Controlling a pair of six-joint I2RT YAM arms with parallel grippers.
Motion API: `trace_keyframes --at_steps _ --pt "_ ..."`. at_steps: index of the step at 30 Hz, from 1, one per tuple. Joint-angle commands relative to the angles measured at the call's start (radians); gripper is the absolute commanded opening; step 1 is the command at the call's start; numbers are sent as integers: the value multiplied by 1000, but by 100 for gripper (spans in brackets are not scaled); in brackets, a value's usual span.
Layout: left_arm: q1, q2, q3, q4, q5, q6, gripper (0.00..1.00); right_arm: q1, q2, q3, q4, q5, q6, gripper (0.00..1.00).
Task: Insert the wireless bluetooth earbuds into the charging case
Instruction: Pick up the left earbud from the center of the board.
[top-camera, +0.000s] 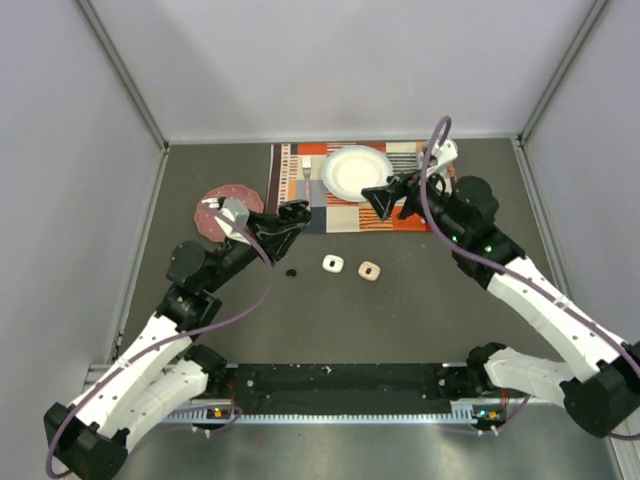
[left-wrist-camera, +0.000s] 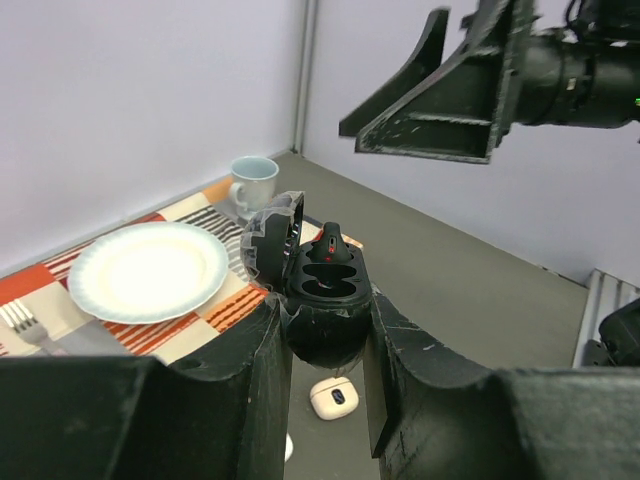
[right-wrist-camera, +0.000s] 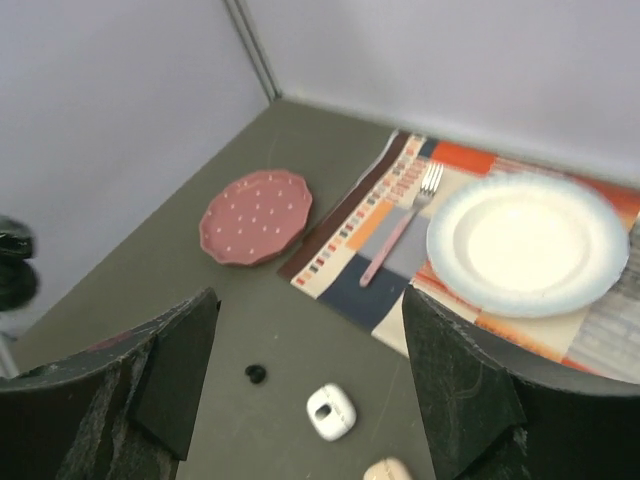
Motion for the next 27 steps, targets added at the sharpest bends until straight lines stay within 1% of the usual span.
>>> trace_keyframes --at_steps 1,3,4,5,6,7,9,10,11,13,16,22,27 --pt "66 -53 -16 -9 -22 -4 0 -92 130 100 -163 -138 224 73" --pt "119 -64 -24 -15 38 -33 0 -111 179 102 -169 -221 291 68" --pt "174 -76 -36 -12 59 -41 0 -111 229 112 -179 -247 299 67" --pt "200 -85 -44 -9 76 -49 0 -111 251 113 -168 -284 310 66" --pt "223 -91 -47 -10 104 -57 0 -113 274 108 -145 -362 334 60" --pt "264 -104 -47 -18 116 -58 0 -110 302 102 -122 -396 351 58" --pt "303 -111 -39 -29 145 -58 0 -100 383 103 -70 -471 384 57" --pt "312 -116 -33 -38 153 -58 0 -93 412 116 -62 -497 382 57" --pt "317 -117 -31 -46 157 -58 0 -82 475 132 -68 -517 369 57" --pt "321 -122 -25 -49 162 -64 0 -45 533 189 -135 -527 324 57" --pt "323 -131 -28 -52 165 -67 0 11 642 243 -163 -536 299 56" --pt "321 -151 -18 -90 158 -51 0 81 788 309 -156 -527 302 55" --pt "323 -176 13 -150 132 -18 0 99 879 363 -150 -510 312 54"
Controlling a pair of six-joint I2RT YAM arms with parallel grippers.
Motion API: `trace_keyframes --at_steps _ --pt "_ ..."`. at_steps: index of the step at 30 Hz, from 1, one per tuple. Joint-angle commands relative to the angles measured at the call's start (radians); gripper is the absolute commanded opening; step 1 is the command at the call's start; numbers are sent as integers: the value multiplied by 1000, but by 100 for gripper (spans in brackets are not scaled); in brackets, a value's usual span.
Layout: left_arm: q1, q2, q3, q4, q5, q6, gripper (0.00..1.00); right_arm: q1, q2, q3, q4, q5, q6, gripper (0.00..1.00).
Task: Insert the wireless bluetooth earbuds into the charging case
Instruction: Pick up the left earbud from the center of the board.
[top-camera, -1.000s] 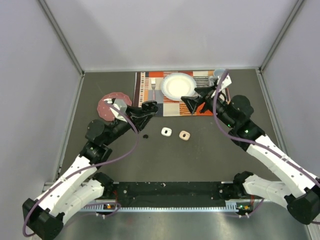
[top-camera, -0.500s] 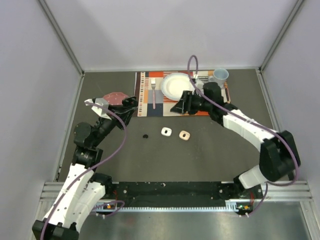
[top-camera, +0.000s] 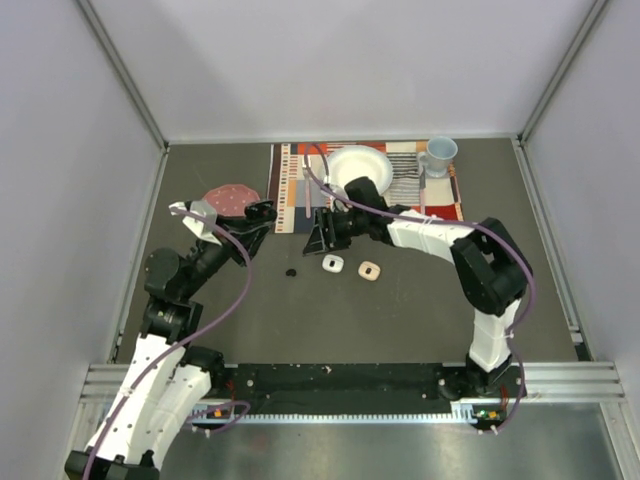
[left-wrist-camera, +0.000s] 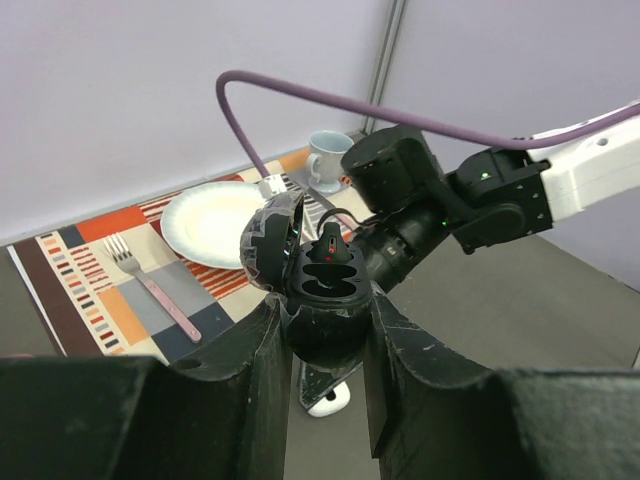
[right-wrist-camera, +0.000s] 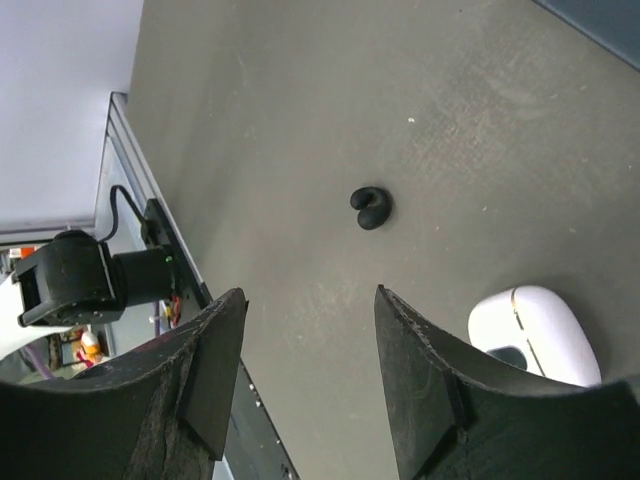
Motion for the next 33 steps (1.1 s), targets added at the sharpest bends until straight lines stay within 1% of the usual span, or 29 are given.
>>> trace_keyframes --at_steps 1,11,15,23,33 --pt "5 -36 61 -29 -20 34 0 17 72 81 19 5 2 54" --pt "4 -100 78 -81 -109 63 0 59 215 174 -11 53 11 50" --pt "5 -99 87 -92 -104 71 0 86 264 239 -80 85 -9 49" --pt "4 -100 73 -68 -96 49 0 109 308 256 -97 119 -20 40" --pt "5 -96 65 -63 -92 39 0 123 351 276 -103 134 -27 40"
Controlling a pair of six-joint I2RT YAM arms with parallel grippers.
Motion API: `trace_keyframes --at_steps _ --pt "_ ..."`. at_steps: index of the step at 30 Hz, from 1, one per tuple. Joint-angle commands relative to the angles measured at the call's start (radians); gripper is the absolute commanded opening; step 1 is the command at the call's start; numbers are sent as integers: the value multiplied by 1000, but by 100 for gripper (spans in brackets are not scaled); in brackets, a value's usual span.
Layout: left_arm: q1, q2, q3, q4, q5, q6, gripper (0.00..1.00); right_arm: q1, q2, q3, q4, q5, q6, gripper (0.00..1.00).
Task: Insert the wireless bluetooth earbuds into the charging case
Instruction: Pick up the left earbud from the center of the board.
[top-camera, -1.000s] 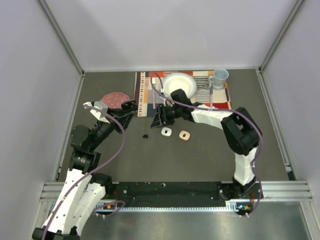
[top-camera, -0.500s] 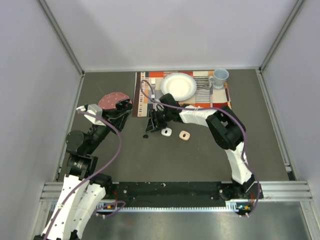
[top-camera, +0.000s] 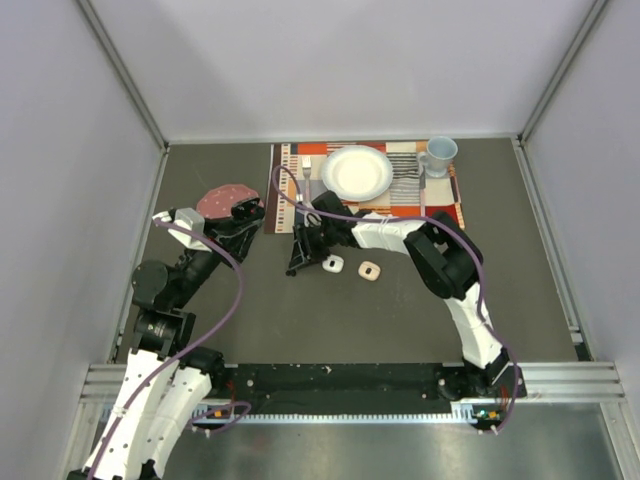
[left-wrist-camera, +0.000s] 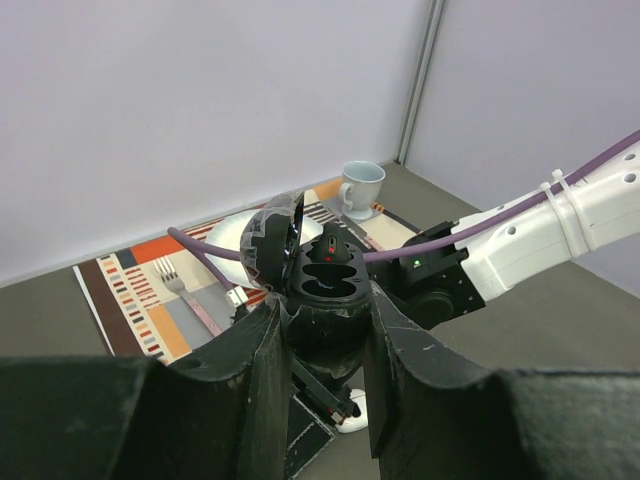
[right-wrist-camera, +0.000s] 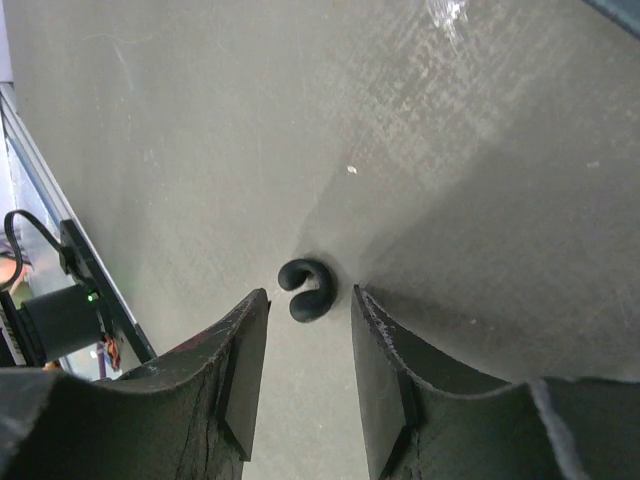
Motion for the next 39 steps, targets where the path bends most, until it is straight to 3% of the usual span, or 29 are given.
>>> trace_keyframes --at_steps 1,22,39 --pt "5 -3 21 39 -6 -11 0 17 38 39 -7 34 -14 40" --pt "5 -9 -3 47 -10 -28 0 48 52 -64 -18 130 -56 28" --pt "5 7 -16 65 -1 -42 0 48 19 -108 31 84 -76 21"
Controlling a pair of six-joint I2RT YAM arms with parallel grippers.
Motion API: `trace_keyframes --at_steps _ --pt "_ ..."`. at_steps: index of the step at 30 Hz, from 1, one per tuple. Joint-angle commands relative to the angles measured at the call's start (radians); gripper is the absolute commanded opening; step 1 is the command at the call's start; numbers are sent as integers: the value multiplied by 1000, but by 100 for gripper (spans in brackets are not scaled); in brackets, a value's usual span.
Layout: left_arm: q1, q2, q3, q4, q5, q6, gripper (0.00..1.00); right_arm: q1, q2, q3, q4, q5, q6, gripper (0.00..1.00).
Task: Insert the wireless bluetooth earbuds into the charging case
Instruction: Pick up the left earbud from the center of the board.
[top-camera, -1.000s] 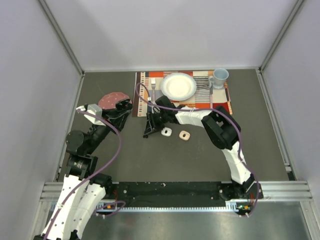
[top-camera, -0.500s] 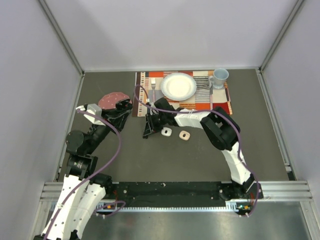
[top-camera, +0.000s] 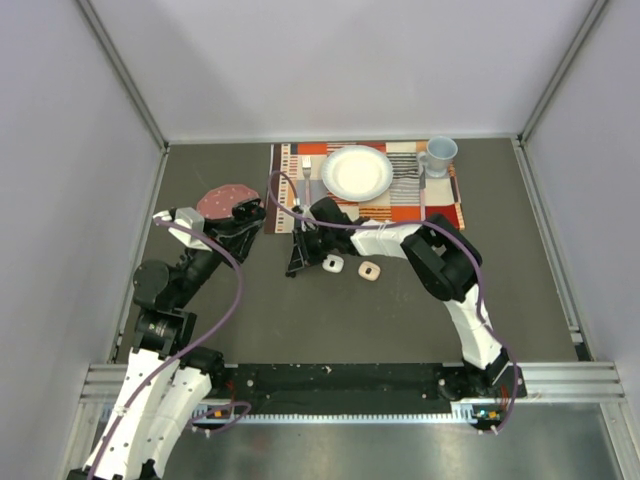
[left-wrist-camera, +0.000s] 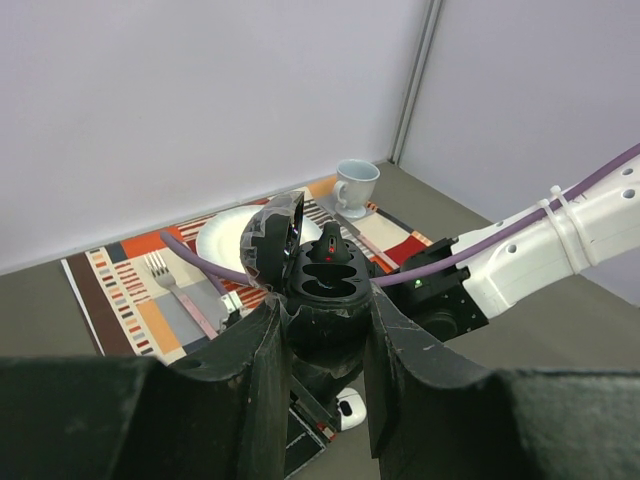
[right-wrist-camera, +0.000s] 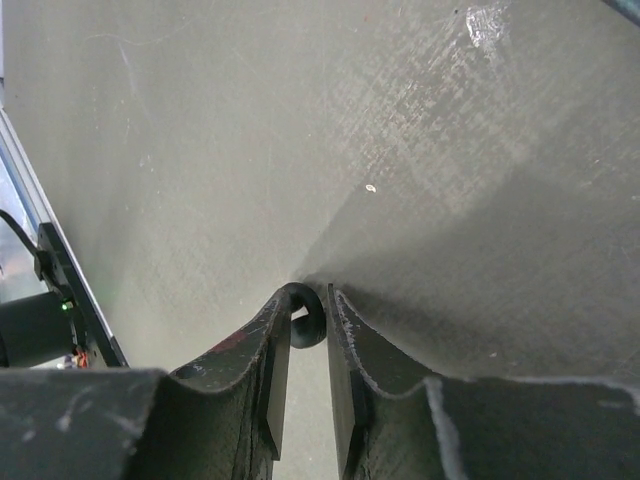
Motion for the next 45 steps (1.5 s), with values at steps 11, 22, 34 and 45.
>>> trace_keyframes --at_steps 11,22,34,45 --pt "5 2 -12 55 -6 -14 0 19 3 -68 -75 21 -65 18" --pt "5 4 -12 56 -6 -19 0 19 -22 -97 -16 8 -54 8" --pt "5 20 -6 61 -6 -20 0 19 -204 -207 199 1 -22 0" --pt "4 24 -6 55 -6 -20 0 3 -365 -292 288 -65 -17 0"
